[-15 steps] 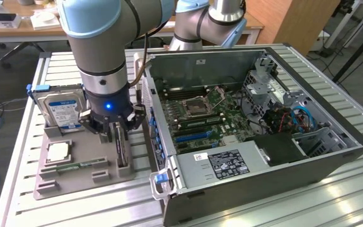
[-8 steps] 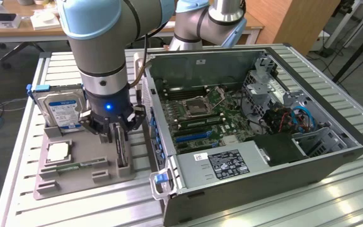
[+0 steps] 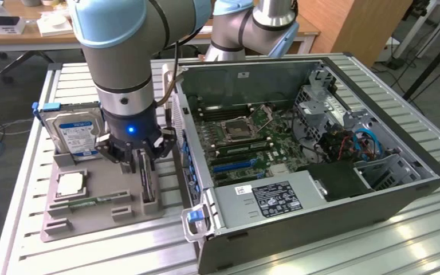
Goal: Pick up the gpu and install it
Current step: 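Reach for the gpu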
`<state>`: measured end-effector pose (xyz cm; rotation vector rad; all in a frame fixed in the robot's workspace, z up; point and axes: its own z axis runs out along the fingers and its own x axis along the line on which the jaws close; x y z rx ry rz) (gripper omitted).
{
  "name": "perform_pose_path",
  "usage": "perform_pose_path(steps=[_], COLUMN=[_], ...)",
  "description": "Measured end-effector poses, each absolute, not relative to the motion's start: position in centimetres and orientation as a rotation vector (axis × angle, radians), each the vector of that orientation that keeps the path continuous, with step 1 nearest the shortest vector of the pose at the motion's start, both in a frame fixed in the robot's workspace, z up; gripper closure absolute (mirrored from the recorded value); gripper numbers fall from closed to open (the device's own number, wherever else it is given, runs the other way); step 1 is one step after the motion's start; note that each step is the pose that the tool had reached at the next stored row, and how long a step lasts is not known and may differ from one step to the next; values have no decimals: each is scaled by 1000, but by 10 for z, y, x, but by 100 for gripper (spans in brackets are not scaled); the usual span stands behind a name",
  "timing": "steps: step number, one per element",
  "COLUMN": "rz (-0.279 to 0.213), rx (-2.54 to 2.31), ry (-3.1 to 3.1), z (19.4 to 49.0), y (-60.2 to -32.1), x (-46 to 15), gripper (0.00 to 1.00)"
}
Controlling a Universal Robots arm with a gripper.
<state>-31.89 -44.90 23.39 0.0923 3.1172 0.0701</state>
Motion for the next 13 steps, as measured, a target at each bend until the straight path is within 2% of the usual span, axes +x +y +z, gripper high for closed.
perform_pose_path(steps=[13], rz=[70], rx=[93], ry=[3117], z=[230], y=[-449], x=[-319], gripper=[57])
